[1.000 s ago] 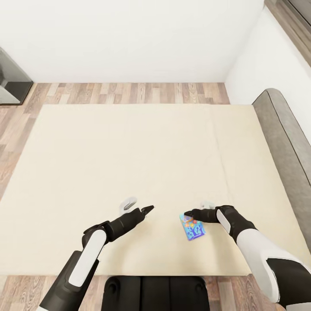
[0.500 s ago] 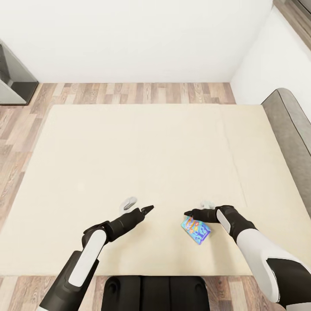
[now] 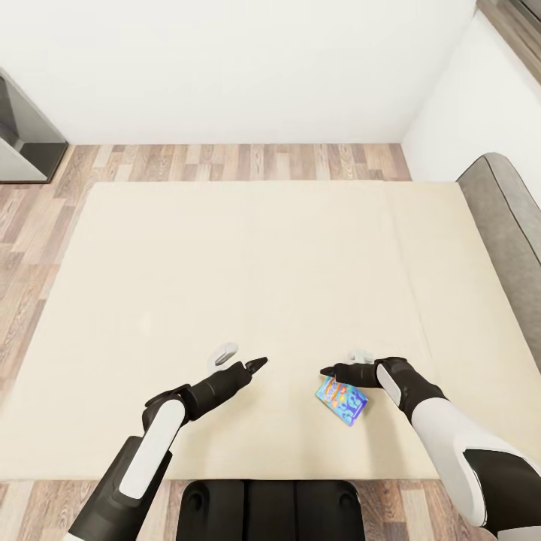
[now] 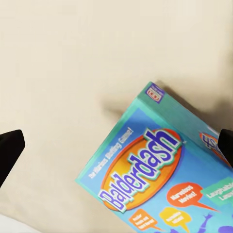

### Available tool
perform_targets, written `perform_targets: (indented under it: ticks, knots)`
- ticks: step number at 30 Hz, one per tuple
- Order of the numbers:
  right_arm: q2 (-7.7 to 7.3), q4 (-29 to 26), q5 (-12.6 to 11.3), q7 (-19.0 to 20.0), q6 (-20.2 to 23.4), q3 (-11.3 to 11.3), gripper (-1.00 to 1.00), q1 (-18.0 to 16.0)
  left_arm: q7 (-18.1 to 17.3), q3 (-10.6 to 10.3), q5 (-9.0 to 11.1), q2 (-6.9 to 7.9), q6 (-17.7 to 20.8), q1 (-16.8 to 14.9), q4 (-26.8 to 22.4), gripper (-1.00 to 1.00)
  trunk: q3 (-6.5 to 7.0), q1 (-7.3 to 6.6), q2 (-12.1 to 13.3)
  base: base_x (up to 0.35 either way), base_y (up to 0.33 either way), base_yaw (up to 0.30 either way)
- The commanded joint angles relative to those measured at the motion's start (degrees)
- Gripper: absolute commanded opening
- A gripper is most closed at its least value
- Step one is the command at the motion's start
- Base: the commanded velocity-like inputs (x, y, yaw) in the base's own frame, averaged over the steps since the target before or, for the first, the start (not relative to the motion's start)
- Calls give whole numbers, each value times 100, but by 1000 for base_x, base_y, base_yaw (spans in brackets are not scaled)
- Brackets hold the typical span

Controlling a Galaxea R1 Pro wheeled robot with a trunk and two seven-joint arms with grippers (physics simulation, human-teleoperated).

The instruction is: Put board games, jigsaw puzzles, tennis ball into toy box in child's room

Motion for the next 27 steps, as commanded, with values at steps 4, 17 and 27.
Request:
perform_targets:
  ticks: [4,17,27]
  knots:
    - [1,-9,-51,-6,52,-22,100,-1,57,0,60,-1,18,-2,-7,100,-6,3,-9,0,7,0]
    - [-7,-13,-51,-9,52,-28,100,-3,58,0,55,-1,11,-2,-7,100,-6,3,-9,0,2,0]
    - [-178,-206,-57,-9,72,-29,100,-3,60,0,53,-1,10,-2,-7,100,-6,3,-9,0,0,0]
